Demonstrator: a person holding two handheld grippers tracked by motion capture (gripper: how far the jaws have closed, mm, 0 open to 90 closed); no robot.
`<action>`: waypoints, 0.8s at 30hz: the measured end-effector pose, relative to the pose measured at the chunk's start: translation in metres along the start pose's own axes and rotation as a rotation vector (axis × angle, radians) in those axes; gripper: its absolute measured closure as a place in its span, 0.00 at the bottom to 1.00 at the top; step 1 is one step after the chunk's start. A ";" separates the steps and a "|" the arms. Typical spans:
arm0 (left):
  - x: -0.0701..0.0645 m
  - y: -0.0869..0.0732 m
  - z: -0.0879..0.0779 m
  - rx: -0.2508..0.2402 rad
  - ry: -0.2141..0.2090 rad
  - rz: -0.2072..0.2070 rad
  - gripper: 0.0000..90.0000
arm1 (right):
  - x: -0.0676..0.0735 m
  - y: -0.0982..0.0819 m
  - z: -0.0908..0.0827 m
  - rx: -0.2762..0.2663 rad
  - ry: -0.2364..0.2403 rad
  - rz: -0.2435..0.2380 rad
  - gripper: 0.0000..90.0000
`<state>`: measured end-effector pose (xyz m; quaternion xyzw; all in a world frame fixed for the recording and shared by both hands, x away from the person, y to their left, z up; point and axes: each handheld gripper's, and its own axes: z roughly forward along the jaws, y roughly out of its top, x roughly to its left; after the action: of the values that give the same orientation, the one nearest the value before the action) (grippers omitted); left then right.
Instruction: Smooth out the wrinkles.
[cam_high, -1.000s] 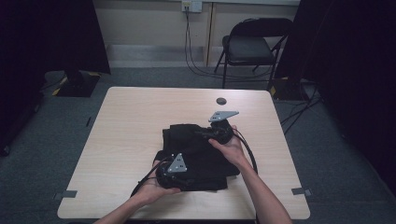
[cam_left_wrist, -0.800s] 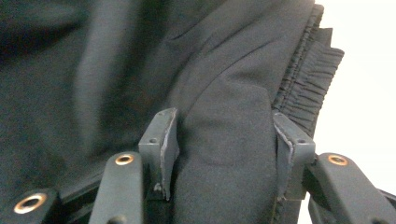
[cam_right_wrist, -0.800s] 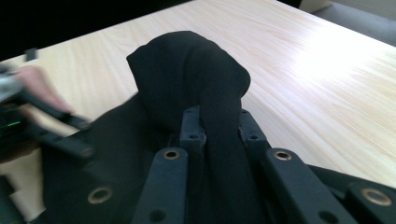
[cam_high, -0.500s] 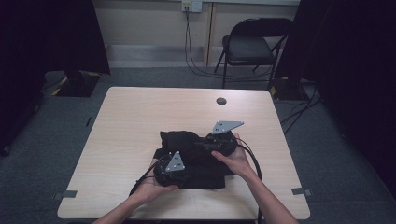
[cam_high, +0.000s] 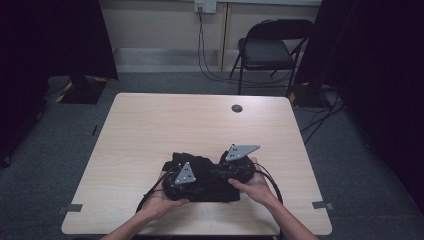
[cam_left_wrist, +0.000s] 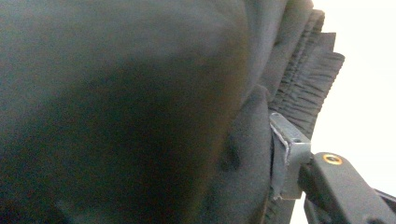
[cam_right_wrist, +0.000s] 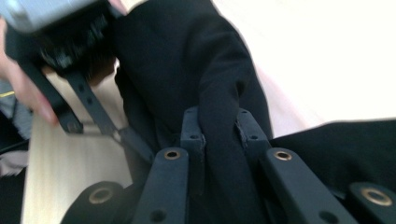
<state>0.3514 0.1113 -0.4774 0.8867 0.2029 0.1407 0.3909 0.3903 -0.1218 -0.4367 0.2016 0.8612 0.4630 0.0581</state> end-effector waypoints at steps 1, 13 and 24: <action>-0.002 0.000 -0.001 0.007 0.005 0.007 0.56 | 0.001 -0.003 0.000 0.006 -0.002 0.001 0.85; 0.005 -0.001 0.009 -0.006 0.043 0.039 0.59 | 0.019 -0.027 0.019 0.099 -0.058 -0.037 0.85; 0.009 0.004 -0.029 -0.071 0.032 -0.061 0.56 | 0.004 -0.035 0.025 0.076 -0.151 -0.002 0.85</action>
<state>0.3485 0.1315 -0.4544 0.8633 0.2310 0.1502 0.4228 0.3833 -0.1179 -0.4787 0.2371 0.8714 0.4137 0.1155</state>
